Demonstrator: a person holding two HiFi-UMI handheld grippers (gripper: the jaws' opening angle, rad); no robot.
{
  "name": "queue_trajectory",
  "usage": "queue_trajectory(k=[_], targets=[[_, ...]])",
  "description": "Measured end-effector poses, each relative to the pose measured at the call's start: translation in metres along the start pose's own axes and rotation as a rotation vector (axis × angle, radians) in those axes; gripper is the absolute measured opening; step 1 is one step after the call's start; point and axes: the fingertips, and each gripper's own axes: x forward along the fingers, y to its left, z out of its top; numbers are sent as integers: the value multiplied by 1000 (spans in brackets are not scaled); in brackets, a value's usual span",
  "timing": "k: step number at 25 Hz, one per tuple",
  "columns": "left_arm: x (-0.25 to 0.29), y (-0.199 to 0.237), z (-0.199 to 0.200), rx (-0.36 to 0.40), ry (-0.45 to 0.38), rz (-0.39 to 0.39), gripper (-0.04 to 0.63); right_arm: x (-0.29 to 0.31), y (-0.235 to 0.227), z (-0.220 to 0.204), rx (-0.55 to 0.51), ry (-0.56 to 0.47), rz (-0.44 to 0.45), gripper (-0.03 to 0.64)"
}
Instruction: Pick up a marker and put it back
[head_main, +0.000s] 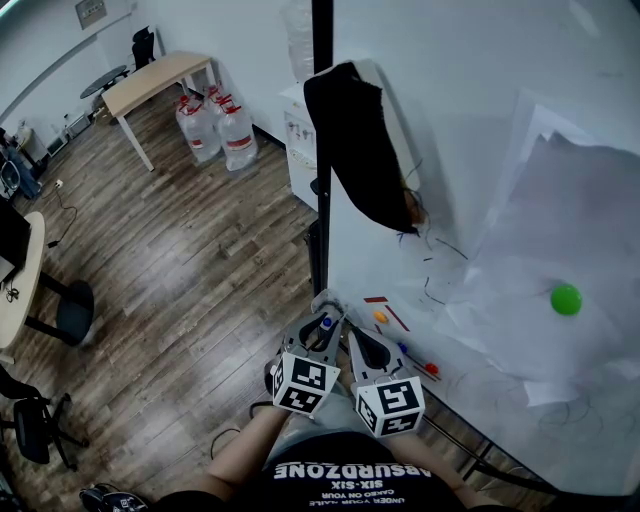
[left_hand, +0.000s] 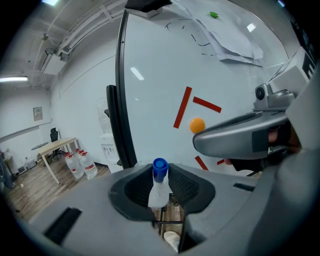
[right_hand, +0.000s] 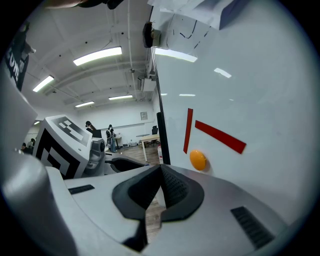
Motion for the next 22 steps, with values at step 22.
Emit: queue_trajectory(k=[22], targets=[[-11, 0, 19, 1, -44, -10, 100, 0, 3, -1, 3, 8, 5, -2]])
